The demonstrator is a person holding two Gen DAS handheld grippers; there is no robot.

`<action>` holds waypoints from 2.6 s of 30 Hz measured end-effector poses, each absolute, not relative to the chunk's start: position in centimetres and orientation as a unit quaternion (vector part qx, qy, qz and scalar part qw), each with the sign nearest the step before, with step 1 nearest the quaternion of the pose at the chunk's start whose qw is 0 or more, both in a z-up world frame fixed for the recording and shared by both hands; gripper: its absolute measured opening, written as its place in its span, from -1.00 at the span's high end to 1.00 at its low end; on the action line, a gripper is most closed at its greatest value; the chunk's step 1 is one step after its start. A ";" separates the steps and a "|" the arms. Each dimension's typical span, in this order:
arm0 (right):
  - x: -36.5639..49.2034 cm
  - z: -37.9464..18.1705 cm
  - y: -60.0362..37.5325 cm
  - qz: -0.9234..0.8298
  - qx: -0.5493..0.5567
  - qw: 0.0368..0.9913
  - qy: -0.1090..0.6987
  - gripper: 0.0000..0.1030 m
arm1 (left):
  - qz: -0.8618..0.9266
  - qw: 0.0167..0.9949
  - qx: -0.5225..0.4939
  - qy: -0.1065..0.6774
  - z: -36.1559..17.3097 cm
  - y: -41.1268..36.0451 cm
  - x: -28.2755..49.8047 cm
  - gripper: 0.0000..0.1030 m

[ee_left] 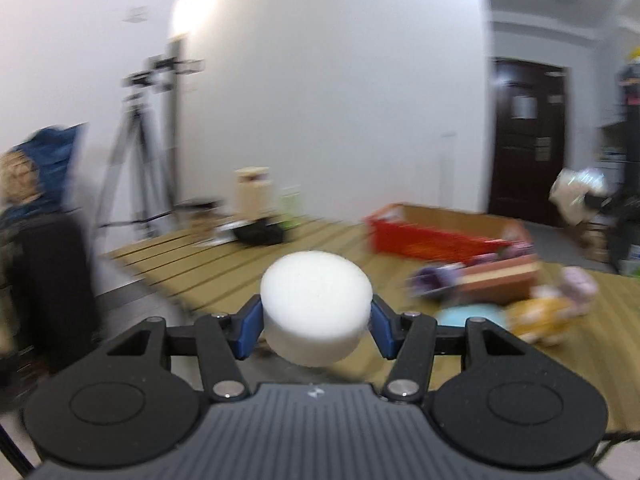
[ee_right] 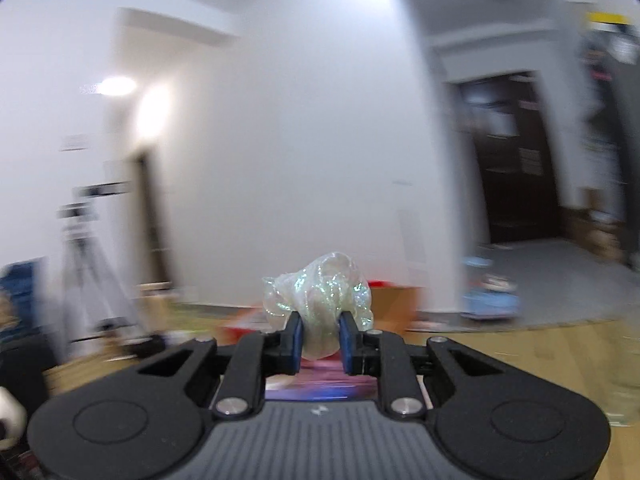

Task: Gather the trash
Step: 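Carry both items over the black bin and open both grippers to drop them, then grasp the light blue plush toy with both grippers together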

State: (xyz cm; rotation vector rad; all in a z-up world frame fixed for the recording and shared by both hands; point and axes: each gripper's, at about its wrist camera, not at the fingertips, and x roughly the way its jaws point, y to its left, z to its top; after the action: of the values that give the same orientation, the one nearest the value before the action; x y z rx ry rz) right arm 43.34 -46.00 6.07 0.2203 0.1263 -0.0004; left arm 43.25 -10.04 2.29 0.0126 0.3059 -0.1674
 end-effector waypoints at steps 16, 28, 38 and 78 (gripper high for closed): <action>49.6 -8.5 -15.6 0.268 -0.055 0.879 0.391 0.63 | 0.059 0.878 -0.085 0.468 -12.7 5.6 47.8 -0.09; 52.1 -17.4 -10.9 0.261 -0.107 0.826 0.488 0.28 | 0.053 0.814 -0.074 0.574 -19.0 4.7 52.2 -0.33; 53.1 -17.8 -11.6 0.252 -0.107 0.817 0.508 0.01 | 0.065 0.797 -0.090 0.594 -19.6 5.7 52.6 -0.58; 45.5 -1.8 -43.1 0.001 0.228 0.953 0.198 0.03 | -0.217 0.946 -0.009 0.239 -1.5 -18.8 53.2 -0.53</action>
State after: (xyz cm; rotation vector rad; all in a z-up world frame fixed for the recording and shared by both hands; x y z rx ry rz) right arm 45.46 -43.14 -1.79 0.4635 0.4027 0.0022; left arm 53.20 -18.83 -1.55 -0.0174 0.4878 -0.4420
